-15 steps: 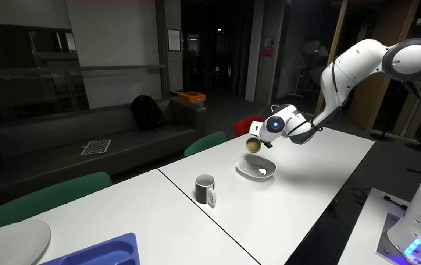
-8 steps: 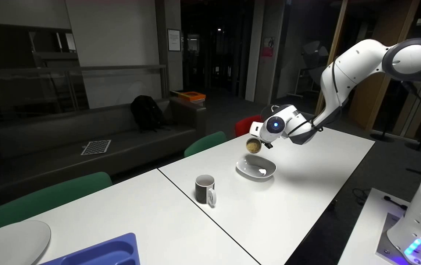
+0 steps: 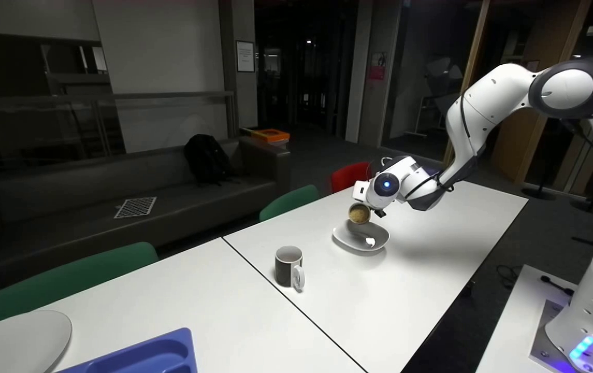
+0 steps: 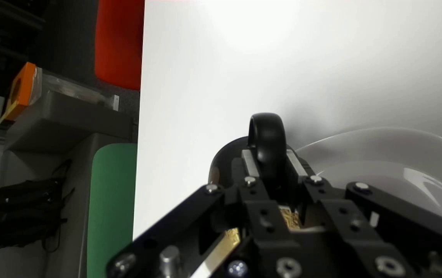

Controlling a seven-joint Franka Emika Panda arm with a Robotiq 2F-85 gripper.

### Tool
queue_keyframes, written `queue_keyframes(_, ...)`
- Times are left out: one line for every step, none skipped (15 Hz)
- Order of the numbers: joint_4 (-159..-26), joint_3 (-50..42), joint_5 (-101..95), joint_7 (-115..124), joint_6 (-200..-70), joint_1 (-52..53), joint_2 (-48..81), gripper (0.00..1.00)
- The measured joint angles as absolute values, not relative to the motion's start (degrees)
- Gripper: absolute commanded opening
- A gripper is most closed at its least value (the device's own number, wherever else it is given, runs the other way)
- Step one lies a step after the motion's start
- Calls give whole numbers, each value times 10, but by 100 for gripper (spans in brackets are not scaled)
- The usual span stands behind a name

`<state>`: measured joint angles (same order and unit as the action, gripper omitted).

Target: Pour the contents in the black mug on the right onto the white plate

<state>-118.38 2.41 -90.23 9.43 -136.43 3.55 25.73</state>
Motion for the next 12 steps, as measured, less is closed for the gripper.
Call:
queue_keyframes(-1184, 24, -902, 94, -1361, 36, 258, 5)
queue_keyframes(-1184, 24, -902, 94, -1358, 36, 259, 5)
queue_keyframes(-1184, 24, -902, 94, -1354, 36, 259, 5)
queue_keyframes(-1184, 24, -902, 95, -1350, 36, 259, 5)
queue_keyframes(-1184, 24, -902, 98, -1347, 36, 259, 5)
queue_keyframes(-1184, 24, -902, 103, -1344, 36, 259, 5)
queue_keyframes(-1184, 24, -902, 110, -1340, 37, 259, 5)
queue_keyframes(-1184, 24, -902, 117, -1334, 38, 259, 5)
queue_keyframes(-1184, 24, -903, 124, -1327, 39, 259, 5)
queue_keyframes(-1184, 25, -904, 133, -1319, 40, 258, 5)
queue_keyframes(-1184, 25, -907, 139, -1308, 43, 258, 5)
queue_keyframes(-1184, 25, -909, 144, -1295, 47, 258, 5)
